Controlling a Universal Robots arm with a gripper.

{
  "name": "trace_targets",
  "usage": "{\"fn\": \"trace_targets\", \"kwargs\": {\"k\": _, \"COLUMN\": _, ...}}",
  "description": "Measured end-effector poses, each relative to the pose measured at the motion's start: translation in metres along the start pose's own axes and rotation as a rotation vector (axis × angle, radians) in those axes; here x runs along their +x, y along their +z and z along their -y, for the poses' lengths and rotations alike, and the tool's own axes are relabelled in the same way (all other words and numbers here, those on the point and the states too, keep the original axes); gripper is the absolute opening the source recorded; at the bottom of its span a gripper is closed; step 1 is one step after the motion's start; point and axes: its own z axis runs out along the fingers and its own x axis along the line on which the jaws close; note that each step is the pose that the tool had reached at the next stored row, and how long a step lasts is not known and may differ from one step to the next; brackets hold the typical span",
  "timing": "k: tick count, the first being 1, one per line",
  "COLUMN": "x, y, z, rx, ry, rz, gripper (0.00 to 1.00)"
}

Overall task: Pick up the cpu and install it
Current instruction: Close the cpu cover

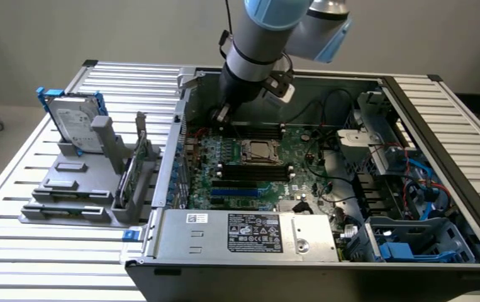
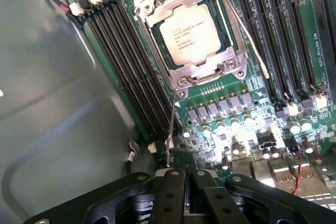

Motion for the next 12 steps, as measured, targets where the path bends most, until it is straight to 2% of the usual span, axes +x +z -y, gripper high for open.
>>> {"fn": "trace_targets", "kwargs": {"k": 7, "x": -0.002, "y": 0.0004, "z": 0.005, "rx": -0.0134, "ry": 0.033, "rz": -0.0143, "gripper": 0.11}}
{"fn": "trace_targets", "kwargs": {"k": 11, "x": -0.004, "y": 0.0019, "z": 0.0115, "rx": -0.018, "ry": 0.045, "rz": -0.0195, "gripper": 0.11}}
{"fn": "trace_targets", "kwargs": {"k": 12, "x": -0.004, "y": 0.0019, "z": 0.012, "rx": -0.0216, "ry": 0.047, "rz": -0.0216, "gripper": 0.11}}
